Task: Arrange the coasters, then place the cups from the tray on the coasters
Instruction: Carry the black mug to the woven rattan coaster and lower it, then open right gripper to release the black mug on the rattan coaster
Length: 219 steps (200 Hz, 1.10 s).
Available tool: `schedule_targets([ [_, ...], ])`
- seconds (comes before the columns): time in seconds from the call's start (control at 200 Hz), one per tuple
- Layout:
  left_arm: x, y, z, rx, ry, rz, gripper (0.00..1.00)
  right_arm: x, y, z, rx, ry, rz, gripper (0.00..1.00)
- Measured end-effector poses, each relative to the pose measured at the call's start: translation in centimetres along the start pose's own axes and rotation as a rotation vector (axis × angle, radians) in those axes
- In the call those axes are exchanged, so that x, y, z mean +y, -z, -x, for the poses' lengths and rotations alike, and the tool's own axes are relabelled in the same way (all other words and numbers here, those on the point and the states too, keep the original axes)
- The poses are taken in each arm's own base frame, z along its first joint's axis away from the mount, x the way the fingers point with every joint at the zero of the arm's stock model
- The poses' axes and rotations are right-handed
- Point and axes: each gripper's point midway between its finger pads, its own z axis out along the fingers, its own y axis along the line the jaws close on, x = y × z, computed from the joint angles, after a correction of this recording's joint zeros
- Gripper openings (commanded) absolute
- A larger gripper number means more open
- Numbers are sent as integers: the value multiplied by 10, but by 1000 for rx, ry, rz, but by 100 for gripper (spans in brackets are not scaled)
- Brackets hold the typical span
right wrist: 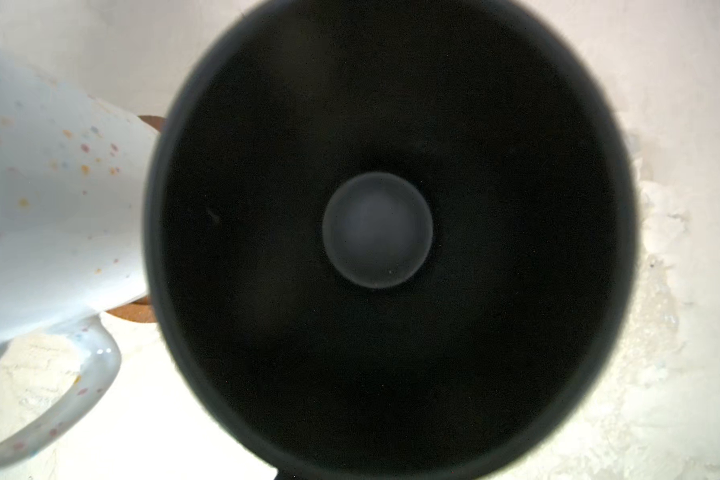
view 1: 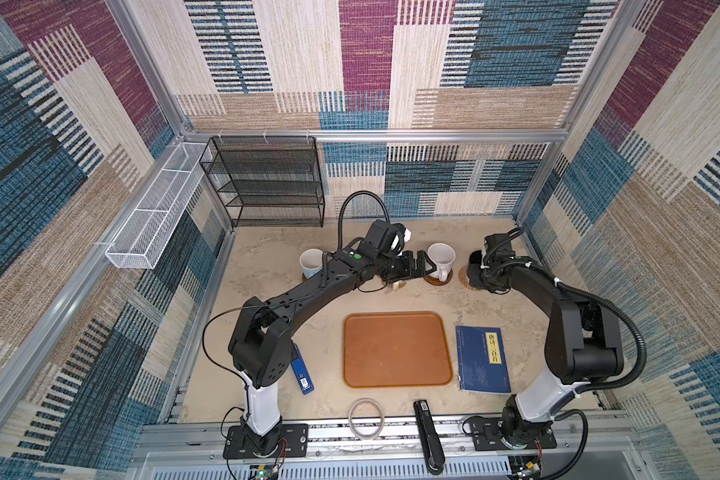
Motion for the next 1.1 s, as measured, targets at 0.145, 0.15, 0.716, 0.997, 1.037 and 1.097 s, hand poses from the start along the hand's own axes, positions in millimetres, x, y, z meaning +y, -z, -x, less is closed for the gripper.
schedule_targets([
  [0.145,0,2,-2,0,0,-1,99,0,-1,1,1,2,0,8],
  [0.15,0,2,-2,0,0,-1,99,0,-2,1,2,2,0,9],
  [0.716,-5,6,-1,-5,-6,-10,99,-7,4,11,-11,2,-49,43],
  [0.997,-6,14,-7,-7,-9,-14,99,-13,18,13,-34,-4,-78,46],
  [1.037,-7,18,-8,-11,-11,-15,99,-13,24,15,-48,-9,-75,51],
  [1.097,-9,25,-8,-27,-21,-12,99,-13,33,16,-73,-14,-68,78],
])
